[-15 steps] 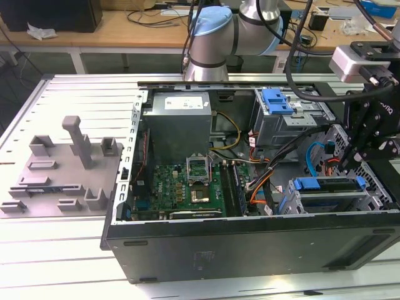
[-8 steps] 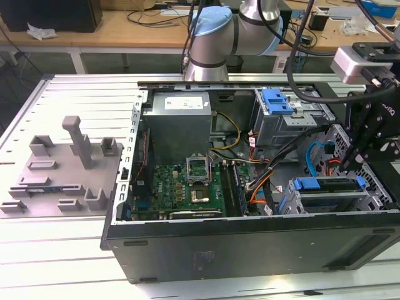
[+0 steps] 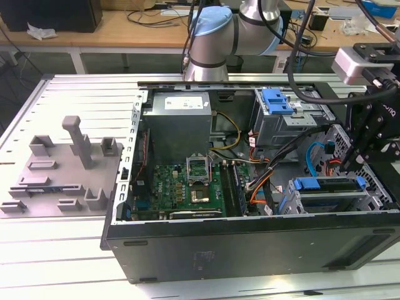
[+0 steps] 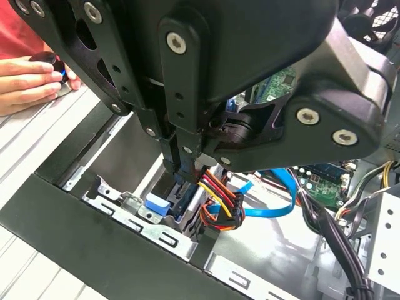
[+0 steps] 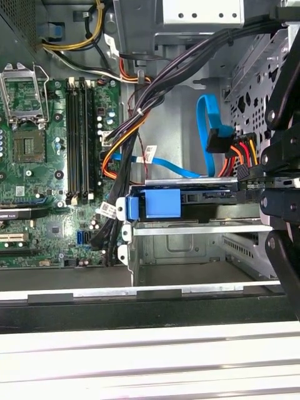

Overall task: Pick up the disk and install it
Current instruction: 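Insert the first disk wire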

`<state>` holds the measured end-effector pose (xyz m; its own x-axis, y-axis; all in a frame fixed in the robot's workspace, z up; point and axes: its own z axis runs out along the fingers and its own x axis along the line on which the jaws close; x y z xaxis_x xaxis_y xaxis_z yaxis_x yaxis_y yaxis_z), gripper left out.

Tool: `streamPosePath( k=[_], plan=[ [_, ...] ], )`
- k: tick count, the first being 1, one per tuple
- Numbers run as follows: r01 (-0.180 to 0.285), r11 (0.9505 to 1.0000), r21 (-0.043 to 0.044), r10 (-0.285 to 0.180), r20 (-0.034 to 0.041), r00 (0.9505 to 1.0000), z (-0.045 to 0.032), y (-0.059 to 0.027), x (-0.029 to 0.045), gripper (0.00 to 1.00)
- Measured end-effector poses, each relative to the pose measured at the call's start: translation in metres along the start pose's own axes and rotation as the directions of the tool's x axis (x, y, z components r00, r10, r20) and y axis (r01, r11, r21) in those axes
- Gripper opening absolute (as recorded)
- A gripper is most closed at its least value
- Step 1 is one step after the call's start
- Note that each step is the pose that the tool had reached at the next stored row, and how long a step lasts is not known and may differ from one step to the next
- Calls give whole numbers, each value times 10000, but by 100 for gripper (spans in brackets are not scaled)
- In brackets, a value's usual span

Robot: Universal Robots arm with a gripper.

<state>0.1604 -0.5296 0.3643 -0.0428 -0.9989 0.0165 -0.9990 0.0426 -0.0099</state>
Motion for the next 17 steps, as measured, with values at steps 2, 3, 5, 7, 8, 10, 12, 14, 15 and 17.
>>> streamPosePath(
  k=[2, 3, 5, 7, 8, 10, 12, 14, 15, 17],
  plan=[
    [0, 10000, 0, 0, 0, 10000, 3, -1, 3, 17],
    [0, 10000, 0, 0, 0, 10000, 4, -2, 5, 17],
    [0, 10000, 0, 0, 0, 10000, 8, -3, 8, 17],
    [0, 10000, 0, 0, 0, 10000, 12, -3, 11, 17],
    [0, 10000, 0, 0, -2, 10000, 13, -3, 11, 17],
    [0, 10000, 0, 0, -3, 10000, 16, -3, 13, 17],
    [0, 10000, 0, 0, -1, 10000, 25, -4, 14, 17],
    [0, 10000, 0, 0, -1, 10000, 30, -4, 14, 17],
    [0, 10000, 0, 0, -1, 10000, 34, -4, 15, 17],
    [0, 10000, 0, 0, -1, 10000, 39, -3, 15, 17]
  ],
)
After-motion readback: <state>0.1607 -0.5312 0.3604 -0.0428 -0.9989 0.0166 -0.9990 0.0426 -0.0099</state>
